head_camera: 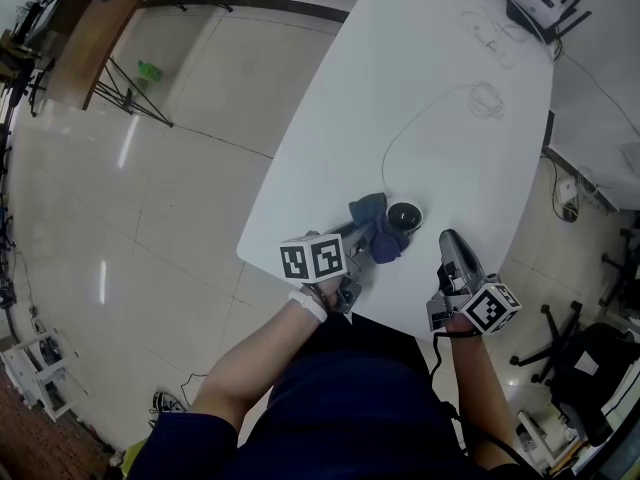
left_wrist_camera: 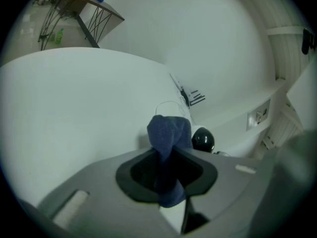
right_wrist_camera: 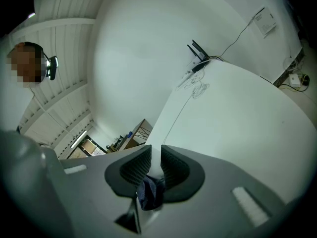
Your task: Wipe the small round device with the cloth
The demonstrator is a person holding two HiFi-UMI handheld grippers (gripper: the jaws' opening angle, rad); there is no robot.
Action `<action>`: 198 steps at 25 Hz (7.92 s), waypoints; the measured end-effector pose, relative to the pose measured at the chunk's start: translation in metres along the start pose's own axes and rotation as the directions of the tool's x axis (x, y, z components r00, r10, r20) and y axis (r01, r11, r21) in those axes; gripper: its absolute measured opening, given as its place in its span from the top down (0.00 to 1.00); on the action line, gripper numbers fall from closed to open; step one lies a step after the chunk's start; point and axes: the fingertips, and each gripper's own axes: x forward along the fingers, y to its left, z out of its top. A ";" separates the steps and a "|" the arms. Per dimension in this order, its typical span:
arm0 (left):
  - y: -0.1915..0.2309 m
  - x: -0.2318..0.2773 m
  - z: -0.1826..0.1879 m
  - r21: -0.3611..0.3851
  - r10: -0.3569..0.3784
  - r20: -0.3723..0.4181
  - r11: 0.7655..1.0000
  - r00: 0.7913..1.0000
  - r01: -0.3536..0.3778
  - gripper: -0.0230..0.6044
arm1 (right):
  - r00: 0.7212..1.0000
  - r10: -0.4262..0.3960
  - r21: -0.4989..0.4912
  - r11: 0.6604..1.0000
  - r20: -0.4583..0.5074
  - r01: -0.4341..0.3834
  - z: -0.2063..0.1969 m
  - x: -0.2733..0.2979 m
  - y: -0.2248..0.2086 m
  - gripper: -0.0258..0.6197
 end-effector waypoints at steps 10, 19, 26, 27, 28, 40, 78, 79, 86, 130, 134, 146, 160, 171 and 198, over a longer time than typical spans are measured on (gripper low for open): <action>0.024 0.001 -0.013 -0.096 0.105 -0.048 0.989 0.993 -0.109 0.84 | 1.000 -0.018 -0.008 1.000 0.013 0.018 -0.007 -0.014 0.001 0.86; 0.010 -0.024 -0.005 -0.055 0.098 0.047 0.994 0.994 -0.096 0.84 | 0.998 -0.024 -0.006 1.000 0.064 0.024 -0.010 -0.043 0.001 0.86; -0.008 -0.074 0.032 0.270 0.144 0.150 0.946 0.978 -0.180 0.84 | 0.997 -0.011 -0.011 1.000 0.076 0.012 -0.016 -0.047 0.011 0.86; -0.012 -0.077 0.040 0.324 0.150 0.165 0.925 0.975 -0.197 0.84 | 0.997 -0.007 -0.016 1.000 0.078 0.009 -0.016 -0.047 0.013 0.86; -0.016 -0.079 0.046 0.364 0.145 0.172 0.910 0.974 -0.200 0.84 | 0.997 -0.004 -0.021 1.000 0.080 0.006 -0.015 -0.047 0.015 0.86; -0.129 -0.040 0.014 0.252 -0.308 0.094 0.927 0.947 0.277 0.84 | 0.996 -0.035 -0.016 0.999 0.086 0.036 -0.020 -0.061 0.013 0.86; 0.014 -0.008 -0.032 -0.323 0.075 0.281 0.946 0.957 0.021 0.85 | 1.000 -0.006 -0.005 1.000 0.000 0.006 -0.023 -0.042 -0.009 0.87; 0.018 -0.009 -0.031 -0.326 0.084 0.276 0.945 0.957 0.011 0.85 | 1.000 -0.009 -0.002 1.000 0.007 0.009 -0.024 -0.043 -0.010 0.87; 0.013 -0.029 -0.006 -0.193 0.048 0.282 0.981 0.958 0.008 0.85 | 0.999 -0.024 0.003 1.000 0.044 0.024 -0.031 -0.053 -0.006 0.87; -0.119 -0.095 -0.003 0.535 -0.442 -0.271 0.669 0.855 0.516 0.73 | 0.961 0.270 -0.204 0.939 -0.065 -0.278 -0.014 -0.023 0.098 0.85; -0.094 -0.078 0.016 0.549 -0.330 -0.115 0.765 0.937 0.337 0.73 | 0.989 0.146 -0.193 0.971 0.019 -0.139 0.002 -0.013 0.078 0.85; -0.072 -0.042 0.025 0.483 -0.220 -0.050 0.848 0.974 0.216 0.73 | 0.989 -0.112 -0.296 0.945 0.098 0.136 0.008 0.004 0.034 0.85; -0.096 -0.022 0.012 0.756 -0.141 -0.127 0.627 0.982 0.188 0.74 | 0.948 -0.240 -0.334 0.929 -0.209 0.161 -0.052 0.016 0.004 0.85; -0.077 -0.026 0.023 0.703 -0.119 -0.069 0.698 0.990 0.133 0.75 | 0.966 -0.204 -0.112 0.976 -0.158 0.188 -0.069 0.008 0.018 0.85; -0.028 -0.098 0.046 0.587 -0.088 0.117 0.809 0.989 0.003 0.77 | 0.802 -0.593 -0.854 -0.377 -0.074 -0.358 -0.108 0.049 0.092 0.85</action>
